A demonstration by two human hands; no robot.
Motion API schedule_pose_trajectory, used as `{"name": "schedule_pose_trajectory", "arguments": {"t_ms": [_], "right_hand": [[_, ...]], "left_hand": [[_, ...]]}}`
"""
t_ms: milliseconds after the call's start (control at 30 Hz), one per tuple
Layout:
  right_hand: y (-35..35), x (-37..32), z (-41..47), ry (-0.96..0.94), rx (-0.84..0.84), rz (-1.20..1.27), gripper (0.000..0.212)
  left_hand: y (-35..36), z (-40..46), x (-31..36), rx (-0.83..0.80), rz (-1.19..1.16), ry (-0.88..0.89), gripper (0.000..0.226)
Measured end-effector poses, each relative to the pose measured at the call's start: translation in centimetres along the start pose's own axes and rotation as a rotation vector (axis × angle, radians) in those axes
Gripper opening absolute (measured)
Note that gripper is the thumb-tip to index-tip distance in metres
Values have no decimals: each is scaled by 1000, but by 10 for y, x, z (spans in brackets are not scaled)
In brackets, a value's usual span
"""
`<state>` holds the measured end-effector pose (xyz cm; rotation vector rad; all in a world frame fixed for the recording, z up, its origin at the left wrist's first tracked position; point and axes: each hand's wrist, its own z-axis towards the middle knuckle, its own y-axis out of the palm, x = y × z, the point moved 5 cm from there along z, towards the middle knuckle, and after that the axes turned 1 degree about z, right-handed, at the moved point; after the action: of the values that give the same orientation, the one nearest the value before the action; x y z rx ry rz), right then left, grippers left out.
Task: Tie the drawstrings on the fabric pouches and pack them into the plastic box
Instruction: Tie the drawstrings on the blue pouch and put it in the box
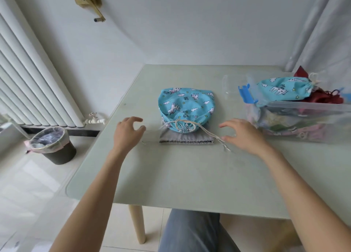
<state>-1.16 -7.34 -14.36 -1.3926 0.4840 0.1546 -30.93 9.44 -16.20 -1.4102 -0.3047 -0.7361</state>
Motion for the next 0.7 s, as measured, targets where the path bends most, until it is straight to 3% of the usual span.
{"name": "schedule_pose_trajectory", "arguments": {"t_ms": [133, 233, 333, 500, 600, 700], "right_hand": [[5, -33, 3, -21, 11, 304, 28], [21, -48, 14, 35, 43, 201, 24], [28, -58, 20, 69, 62, 259, 15], [3, -43, 11, 83, 283, 235, 15], [-5, -25, 1, 112, 313, 327, 17], [-2, -15, -5, 136, 278, 318, 16]], "left_hand": [[8, -13, 42, -18, -80, 345, 28], [23, -16, 63, -67, -20, 444, 27], [30, -14, 70, -81, -38, 409, 20], [15, -14, 60, -122, -371, 309, 1], [6, -16, 44, -166, -499, 195, 8], [4, -16, 30, -177, -423, 130, 12]]}}
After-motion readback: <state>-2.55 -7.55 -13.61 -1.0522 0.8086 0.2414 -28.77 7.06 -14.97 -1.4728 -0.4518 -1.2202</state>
